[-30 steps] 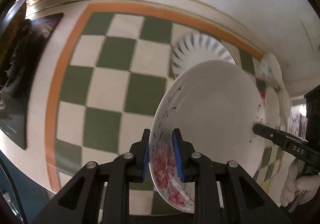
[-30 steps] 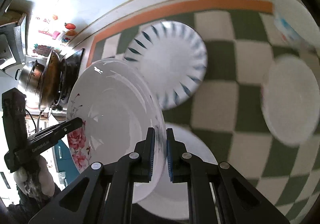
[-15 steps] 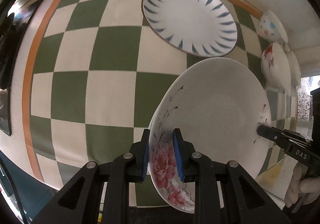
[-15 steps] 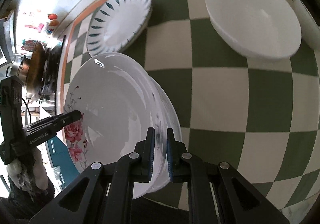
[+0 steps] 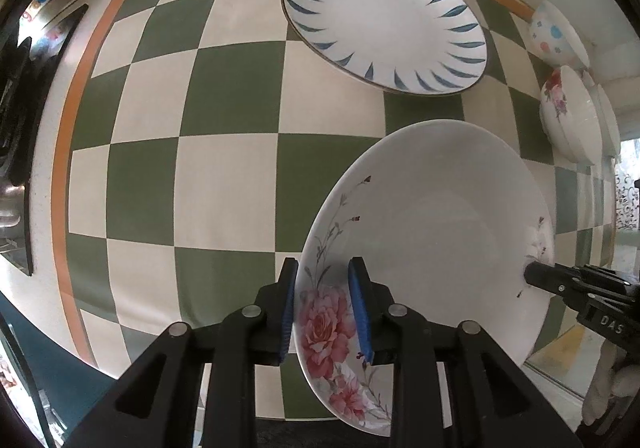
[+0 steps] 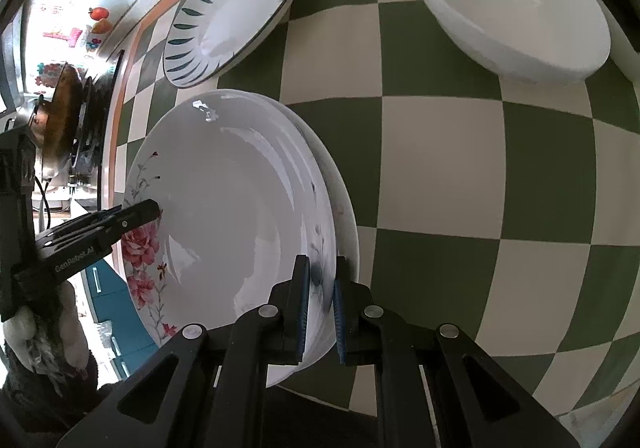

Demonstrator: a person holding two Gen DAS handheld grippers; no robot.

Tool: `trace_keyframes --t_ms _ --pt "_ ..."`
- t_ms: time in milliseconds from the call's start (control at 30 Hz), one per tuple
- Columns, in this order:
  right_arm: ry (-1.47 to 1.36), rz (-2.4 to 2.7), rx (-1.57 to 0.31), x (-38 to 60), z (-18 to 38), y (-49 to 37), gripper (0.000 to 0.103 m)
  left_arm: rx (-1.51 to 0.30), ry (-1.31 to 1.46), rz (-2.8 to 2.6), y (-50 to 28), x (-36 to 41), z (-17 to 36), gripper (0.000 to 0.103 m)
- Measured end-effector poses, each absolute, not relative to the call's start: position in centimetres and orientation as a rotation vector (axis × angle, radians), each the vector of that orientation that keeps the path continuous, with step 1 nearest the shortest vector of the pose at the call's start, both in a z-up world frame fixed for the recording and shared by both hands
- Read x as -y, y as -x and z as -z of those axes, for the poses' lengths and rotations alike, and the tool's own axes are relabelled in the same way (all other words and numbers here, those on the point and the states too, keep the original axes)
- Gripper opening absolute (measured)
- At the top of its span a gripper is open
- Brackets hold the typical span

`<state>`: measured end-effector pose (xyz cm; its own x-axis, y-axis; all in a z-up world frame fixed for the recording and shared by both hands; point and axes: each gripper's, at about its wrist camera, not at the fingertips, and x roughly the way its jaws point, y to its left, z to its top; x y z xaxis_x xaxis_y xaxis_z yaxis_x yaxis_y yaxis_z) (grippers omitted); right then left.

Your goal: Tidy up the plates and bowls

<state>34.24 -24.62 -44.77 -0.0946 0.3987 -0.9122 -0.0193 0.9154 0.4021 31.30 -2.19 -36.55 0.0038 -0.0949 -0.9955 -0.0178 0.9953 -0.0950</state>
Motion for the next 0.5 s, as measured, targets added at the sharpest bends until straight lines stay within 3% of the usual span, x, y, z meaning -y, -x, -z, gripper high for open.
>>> trace_keyframes --t_ms 500 --pt "-0.257 -0.306 -1.694 23.8 44.0 -35.0 0.016 -1.604 0.087 0.055 -31.6 2.7 38.2 0.023"
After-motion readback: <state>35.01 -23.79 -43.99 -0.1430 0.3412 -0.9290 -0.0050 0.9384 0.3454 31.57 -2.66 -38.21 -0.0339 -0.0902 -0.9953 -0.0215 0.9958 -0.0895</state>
